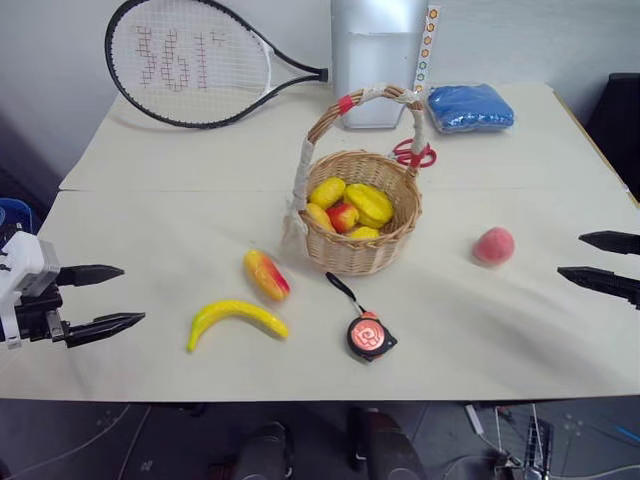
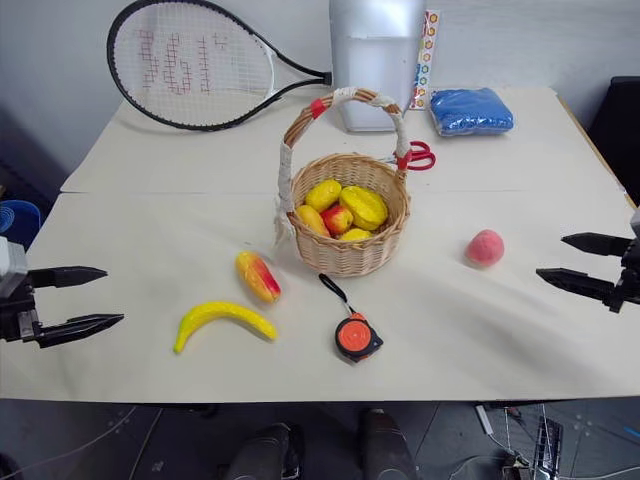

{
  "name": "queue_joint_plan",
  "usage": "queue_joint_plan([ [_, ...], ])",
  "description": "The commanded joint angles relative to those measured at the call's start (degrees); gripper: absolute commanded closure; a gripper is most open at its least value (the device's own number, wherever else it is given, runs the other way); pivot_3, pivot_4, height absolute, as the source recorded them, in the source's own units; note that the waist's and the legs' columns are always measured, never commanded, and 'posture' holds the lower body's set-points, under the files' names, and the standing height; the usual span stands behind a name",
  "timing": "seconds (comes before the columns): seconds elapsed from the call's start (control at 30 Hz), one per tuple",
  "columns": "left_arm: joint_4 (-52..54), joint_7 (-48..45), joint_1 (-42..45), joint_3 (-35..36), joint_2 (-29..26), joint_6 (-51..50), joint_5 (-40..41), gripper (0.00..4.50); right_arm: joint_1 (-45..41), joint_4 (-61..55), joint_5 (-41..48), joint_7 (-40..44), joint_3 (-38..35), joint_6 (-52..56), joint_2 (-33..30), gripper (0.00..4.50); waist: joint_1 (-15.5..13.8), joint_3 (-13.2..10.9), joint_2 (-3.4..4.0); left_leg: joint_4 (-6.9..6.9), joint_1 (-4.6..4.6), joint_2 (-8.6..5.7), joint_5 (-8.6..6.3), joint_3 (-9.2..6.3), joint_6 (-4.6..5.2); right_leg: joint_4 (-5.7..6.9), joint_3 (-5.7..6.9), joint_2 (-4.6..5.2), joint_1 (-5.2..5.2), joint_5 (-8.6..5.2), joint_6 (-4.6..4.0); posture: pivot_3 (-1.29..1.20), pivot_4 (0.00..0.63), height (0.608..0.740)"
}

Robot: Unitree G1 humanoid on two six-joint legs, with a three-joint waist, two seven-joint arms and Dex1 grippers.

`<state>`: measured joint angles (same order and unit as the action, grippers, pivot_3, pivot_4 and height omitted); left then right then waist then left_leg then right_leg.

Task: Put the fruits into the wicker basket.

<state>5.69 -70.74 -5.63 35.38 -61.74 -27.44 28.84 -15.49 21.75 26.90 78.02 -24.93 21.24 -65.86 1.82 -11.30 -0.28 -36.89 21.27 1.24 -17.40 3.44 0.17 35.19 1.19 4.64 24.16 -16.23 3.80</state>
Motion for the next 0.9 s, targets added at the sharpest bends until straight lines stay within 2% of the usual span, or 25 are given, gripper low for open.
queue_joint_plan([
  [0.03,0.8,-0.8,-0.7,1.0,-0.4,0.2,0.6,0.00,-0.4,-1.4,0.8,0.1,-0.7,0.0,-0.2,0.03,-0.1,0.0,0.00,-0.02,0.01,0.00,-0.01,0.08,-0.02,0.12,-0.01,0.00,0.09,0.19,0.34,0.00,0.150,0.740],
  [0.47,0.2,2.8,0.7,-0.4,1.5,2.6,-0.7,0.00,-1.0,-1.3,-1.0,-1.3,0.7,-1.5,-0.7,0.03,-0.1,0.0,-0.01,-0.27,-0.03,0.06,0.01,0.46,-0.03,0.55,-0.14,-0.15,0.29,0.20,0.35,0.00,0.150,0.740],
  [0.67,-0.1,2.4,4.6,-3.7,0.4,1.2,0.5,0.00,-2.0,-3.4,-0.1,-3.1,1.6,1.9,0.1,0.03,-0.1,0.0,-0.02,-0.33,-0.03,0.07,0.01,0.48,-0.03,0.59,-0.14,-0.18,0.29,0.20,0.36,0.00,0.150,0.740],
  [0.83,4.7,2.4,7.2,-6.3,1.1,-0.9,2.6,0.00,-4.1,-7.9,2.8,-5.2,1.7,7.4,1.4,0.03,0.0,0.0,-0.02,-0.35,-0.04,0.08,0.02,0.52,-0.04,0.64,-0.19,-0.20,0.29,0.21,0.38,0.00,0.150,0.740],
  [0.9,8.2,2.9,10.7,-9.6,1.9,-3.2,5.3,0.00,-5.3,-13.3,5.2,-5.6,3.2,10.6,2.7,0.03,-0.1,0.0,-0.02,-0.38,-0.03,0.08,0.02,0.52,-0.04,0.67,-0.19,-0.21,0.29,0.22,0.40,0.00,0.150,0.740],
])
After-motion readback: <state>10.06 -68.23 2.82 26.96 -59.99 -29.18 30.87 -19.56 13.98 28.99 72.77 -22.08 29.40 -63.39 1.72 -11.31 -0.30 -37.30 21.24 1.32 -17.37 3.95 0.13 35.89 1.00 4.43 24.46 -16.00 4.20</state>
